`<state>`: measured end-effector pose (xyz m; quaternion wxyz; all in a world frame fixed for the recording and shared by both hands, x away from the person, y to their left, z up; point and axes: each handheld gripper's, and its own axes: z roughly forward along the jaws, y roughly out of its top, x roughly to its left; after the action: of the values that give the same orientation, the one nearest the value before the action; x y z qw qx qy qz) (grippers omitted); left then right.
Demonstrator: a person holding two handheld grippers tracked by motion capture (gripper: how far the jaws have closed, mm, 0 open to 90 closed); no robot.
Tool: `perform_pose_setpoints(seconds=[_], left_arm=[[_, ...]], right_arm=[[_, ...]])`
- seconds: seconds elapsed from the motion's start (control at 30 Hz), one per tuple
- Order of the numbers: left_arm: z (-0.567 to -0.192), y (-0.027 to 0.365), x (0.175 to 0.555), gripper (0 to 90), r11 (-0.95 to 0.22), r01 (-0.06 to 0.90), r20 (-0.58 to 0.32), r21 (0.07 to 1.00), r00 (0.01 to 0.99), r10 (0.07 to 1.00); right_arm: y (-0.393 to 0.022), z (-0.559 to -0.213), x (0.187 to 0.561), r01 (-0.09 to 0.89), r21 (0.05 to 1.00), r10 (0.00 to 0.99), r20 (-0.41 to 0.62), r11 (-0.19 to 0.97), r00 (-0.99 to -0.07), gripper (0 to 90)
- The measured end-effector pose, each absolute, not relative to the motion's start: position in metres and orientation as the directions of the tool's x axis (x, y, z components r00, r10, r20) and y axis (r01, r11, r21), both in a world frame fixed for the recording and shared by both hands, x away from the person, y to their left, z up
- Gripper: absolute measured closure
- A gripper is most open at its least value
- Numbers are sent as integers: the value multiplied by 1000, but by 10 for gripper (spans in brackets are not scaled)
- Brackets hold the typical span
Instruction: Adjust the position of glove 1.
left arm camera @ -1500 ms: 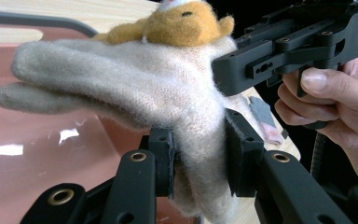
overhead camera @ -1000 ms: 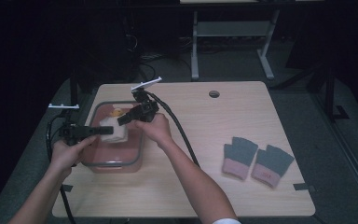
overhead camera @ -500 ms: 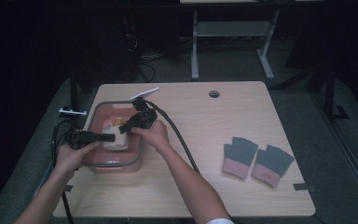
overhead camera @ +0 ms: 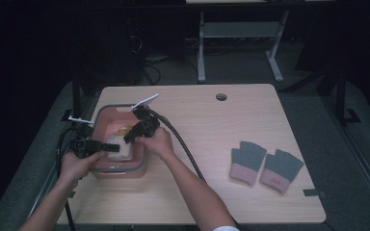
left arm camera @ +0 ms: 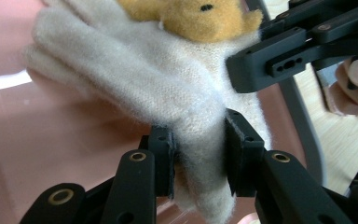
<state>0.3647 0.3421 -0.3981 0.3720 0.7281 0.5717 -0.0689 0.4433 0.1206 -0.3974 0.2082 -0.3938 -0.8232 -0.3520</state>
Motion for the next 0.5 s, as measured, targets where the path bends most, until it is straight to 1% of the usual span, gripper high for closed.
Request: perform_pose_setpoints(seconds=[0.23,0.3,0.4,0.5], left_arm=[[-404,341,366,676,-97,890,-489,445,332,806],[-404,340,366,676,-119,891,-463,438,337,820],[-404,335,366,675,-142,892,-433,428,341,834],[-404,333,366,668,-150,894,-424,423,342,839]], right_arm=[[116,-390,442,777,438,520,579,452,-628,765],[114,-388,442,772,449,525,566,450,-635,758],[110,-382,442,769,467,519,568,436,-639,751],[107,-377,441,764,477,515,564,435,-645,745]])
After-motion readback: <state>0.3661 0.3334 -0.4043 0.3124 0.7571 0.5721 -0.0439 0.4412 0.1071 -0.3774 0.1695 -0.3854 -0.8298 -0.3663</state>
